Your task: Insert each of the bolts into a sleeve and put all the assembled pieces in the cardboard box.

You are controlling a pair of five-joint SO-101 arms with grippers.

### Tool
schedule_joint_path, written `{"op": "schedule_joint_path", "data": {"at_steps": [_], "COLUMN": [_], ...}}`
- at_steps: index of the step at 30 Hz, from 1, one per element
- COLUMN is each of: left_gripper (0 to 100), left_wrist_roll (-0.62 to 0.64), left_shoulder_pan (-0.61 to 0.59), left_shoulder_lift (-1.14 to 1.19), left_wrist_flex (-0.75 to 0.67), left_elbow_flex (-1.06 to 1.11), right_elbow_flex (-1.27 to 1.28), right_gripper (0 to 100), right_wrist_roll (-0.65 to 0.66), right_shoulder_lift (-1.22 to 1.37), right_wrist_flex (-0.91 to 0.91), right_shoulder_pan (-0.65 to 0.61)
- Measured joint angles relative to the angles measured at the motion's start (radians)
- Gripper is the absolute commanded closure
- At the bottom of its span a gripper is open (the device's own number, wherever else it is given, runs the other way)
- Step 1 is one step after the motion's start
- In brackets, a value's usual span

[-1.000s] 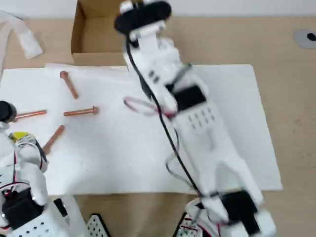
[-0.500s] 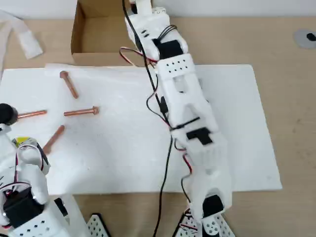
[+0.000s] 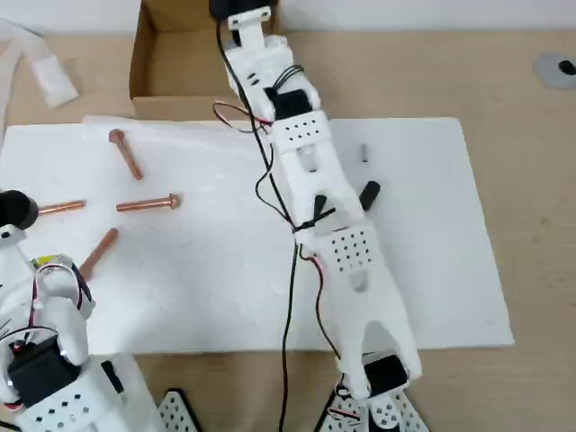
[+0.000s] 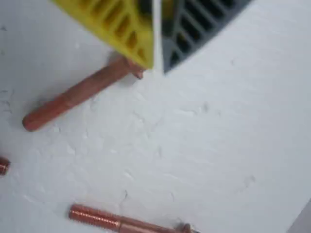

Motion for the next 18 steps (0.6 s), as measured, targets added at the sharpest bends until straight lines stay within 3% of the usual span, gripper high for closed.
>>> {"op": "schedule_joint_path", "data": {"at_steps": [5, 13, 18], "left_gripper": [100, 100, 95], "left_wrist_roll": [0.000, 0.000, 0.000], "left_shoulder_pan": [0.000, 0.000, 0.000], "left_shoulder_lift": [0.000, -0.035, -0.115], "left_wrist_flex": [0.000, 0.000, 0.000], "left_elbow_flex": [0.000, 0.003, 0.003], "right_elbow_flex": [-0.037, -0.083, -0.103], "right_gripper": [98.7, 98.4, 82.4], "right_wrist_roll": [0.000, 0.160, 0.212], "right_shoulder_lift": [0.092, 0.180, 0.184], "right_wrist_flex": [0.000, 0.000, 0.041], "right_shoulder_pan": [0.000, 0.000, 0.002]}}
